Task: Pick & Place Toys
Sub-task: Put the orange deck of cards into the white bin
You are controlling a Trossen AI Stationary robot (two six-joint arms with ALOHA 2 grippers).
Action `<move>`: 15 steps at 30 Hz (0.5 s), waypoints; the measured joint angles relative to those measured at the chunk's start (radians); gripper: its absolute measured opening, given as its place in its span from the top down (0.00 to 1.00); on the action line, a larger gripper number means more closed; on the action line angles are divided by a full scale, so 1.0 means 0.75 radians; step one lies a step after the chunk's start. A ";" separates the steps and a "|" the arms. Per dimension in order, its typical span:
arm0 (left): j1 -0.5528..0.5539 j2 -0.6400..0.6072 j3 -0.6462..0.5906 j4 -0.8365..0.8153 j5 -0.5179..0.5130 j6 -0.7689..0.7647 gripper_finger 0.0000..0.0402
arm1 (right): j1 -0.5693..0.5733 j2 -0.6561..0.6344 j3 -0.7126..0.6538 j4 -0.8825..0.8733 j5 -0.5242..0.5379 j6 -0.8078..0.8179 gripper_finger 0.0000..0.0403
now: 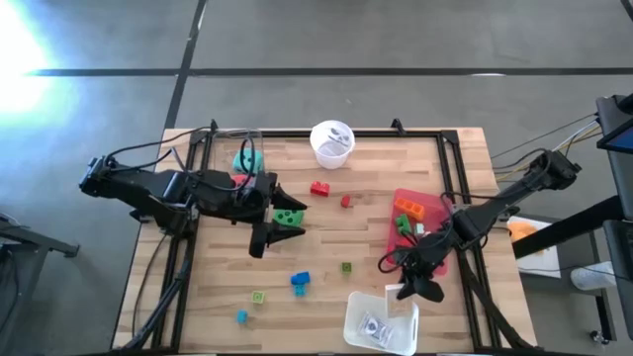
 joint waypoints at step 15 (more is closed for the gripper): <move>0.001 0.001 -0.015 0.001 0.000 -0.031 0.20 | -0.054 0.499 0.343 -0.277 -0.436 -0.441 0.86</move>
